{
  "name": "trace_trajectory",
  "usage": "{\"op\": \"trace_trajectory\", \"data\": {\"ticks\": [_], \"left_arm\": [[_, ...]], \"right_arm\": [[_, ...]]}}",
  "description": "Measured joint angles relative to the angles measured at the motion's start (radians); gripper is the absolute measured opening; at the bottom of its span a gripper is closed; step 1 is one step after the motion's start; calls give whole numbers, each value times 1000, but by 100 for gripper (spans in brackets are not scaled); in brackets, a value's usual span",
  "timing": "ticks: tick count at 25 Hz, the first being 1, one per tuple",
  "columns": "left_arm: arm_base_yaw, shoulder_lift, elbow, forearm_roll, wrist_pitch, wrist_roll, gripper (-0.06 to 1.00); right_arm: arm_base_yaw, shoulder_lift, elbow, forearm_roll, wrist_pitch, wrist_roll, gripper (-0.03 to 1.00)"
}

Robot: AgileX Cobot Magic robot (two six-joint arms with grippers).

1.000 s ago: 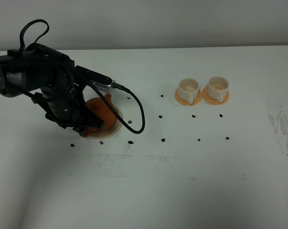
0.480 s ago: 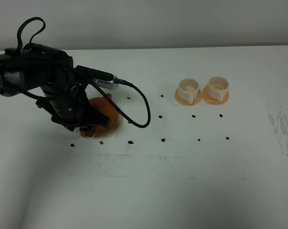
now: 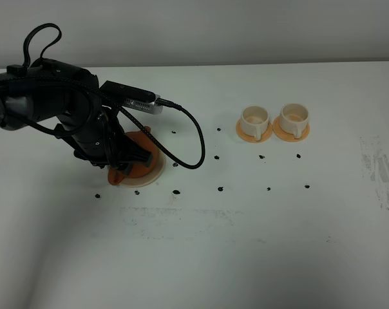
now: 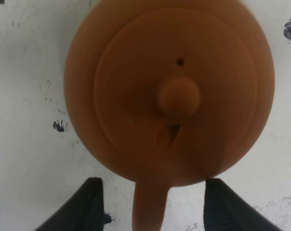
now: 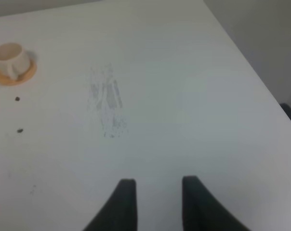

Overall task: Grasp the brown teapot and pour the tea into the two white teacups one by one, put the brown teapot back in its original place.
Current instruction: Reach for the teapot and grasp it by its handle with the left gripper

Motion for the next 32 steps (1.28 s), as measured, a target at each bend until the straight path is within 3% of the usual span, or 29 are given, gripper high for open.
{"op": "trace_trajectory", "data": {"ticks": [11, 24, 26, 29, 32], "left_arm": [[0, 24, 0, -29, 34, 67, 38], [21, 28, -8, -36, 32, 73, 31], [21, 28, -8, -42, 31, 73, 26], [22, 31, -13, -44, 34, 69, 10], [27, 42, -32, -53, 49, 51, 8]], "right_arm": [[0, 0, 0, 0, 0, 0, 22], [0, 0, 0, 0, 0, 0, 22], [0, 0, 0, 0, 0, 0, 22], [0, 0, 0, 0, 0, 0, 22], [0, 0, 0, 0, 0, 0, 22]]}}
